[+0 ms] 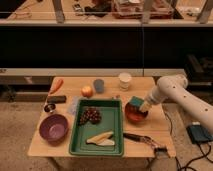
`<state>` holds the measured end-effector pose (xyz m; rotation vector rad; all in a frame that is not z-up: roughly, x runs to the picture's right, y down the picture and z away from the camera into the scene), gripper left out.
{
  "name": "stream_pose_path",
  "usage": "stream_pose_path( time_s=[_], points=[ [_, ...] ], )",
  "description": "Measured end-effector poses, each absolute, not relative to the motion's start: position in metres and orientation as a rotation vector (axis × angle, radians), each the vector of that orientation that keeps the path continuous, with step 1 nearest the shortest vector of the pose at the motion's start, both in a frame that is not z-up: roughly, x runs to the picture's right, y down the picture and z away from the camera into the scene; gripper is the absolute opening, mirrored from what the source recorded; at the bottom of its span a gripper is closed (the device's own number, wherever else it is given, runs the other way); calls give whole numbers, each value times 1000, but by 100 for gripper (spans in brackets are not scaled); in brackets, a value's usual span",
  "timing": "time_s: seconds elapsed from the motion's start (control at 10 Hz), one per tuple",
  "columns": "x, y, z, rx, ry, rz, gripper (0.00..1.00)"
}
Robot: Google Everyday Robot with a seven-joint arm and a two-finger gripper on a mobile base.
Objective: Wipe red bowl with sponge
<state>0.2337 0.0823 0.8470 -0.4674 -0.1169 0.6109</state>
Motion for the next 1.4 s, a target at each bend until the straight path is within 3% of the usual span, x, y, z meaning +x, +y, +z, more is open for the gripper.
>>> stream_pose_path(
  time_s=[1.0, 1.4],
  points=[
    [233, 129, 792, -497, -112, 495, 0],
    [279, 88, 804, -426, -54, 572, 0]
  ],
)
